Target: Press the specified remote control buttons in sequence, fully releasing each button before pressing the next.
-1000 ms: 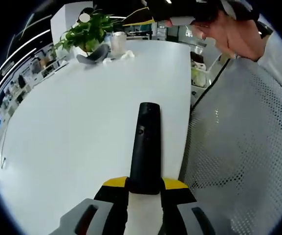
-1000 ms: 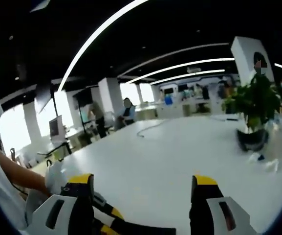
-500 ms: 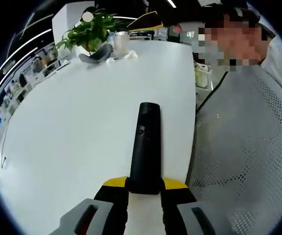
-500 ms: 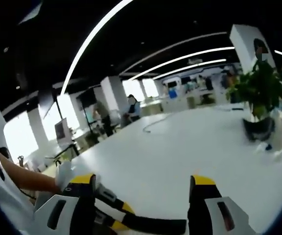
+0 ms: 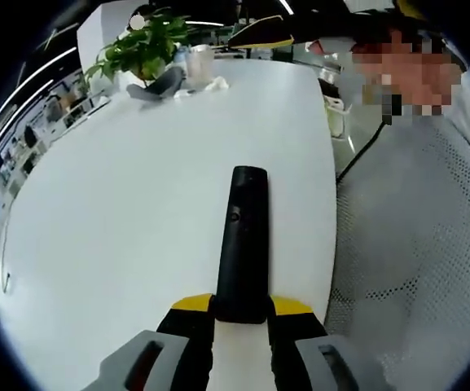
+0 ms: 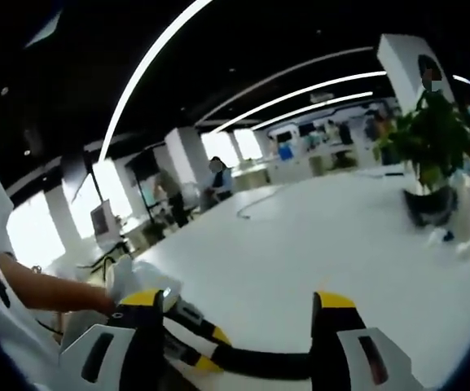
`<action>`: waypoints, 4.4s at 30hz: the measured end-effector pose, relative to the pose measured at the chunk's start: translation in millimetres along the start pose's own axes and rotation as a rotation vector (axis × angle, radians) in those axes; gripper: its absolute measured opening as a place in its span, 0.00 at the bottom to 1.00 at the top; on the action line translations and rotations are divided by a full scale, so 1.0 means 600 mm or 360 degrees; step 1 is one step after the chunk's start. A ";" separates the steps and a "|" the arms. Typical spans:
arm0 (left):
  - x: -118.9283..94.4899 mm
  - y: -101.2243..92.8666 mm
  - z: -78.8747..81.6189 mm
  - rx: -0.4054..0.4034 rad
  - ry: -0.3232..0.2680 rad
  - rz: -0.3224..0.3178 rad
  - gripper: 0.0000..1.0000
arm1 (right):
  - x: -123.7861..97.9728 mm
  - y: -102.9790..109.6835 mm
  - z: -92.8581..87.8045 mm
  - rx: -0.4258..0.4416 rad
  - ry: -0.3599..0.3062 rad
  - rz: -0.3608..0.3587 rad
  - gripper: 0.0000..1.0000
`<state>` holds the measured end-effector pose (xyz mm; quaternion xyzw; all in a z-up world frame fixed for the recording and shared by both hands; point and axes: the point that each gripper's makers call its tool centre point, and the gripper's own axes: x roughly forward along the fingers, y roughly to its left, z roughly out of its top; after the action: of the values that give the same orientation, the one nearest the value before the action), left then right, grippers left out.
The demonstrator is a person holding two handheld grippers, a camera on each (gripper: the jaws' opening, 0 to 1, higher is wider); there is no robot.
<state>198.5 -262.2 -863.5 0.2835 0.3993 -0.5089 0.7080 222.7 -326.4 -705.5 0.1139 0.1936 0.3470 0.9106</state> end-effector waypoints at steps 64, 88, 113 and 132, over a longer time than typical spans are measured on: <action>0.018 0.134 0.022 0.0049 0.0173 -0.0042 0.24 | 0.007 -0.008 -0.027 -0.0049 0.0140 -0.0029 0.60; 0.024 0.182 0.035 0.0049 0.0212 -0.0060 0.24 | 0.003 -0.027 -0.022 -0.0009 0.0110 -0.0096 0.59; 0.033 0.236 0.045 0.0084 0.0287 -0.0086 0.24 | 0.004 -0.023 -0.022 -0.0107 0.0122 -0.0117 0.59; 0.037 0.275 0.052 0.0109 0.0382 -0.0092 0.24 | 0.005 -0.020 -0.026 -0.0113 0.0138 -0.0106 0.58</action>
<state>366.9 -245.5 -867.1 0.3548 0.4717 -0.5048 0.6300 225.2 -331.9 -724.6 0.0600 0.2241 0.3278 0.9158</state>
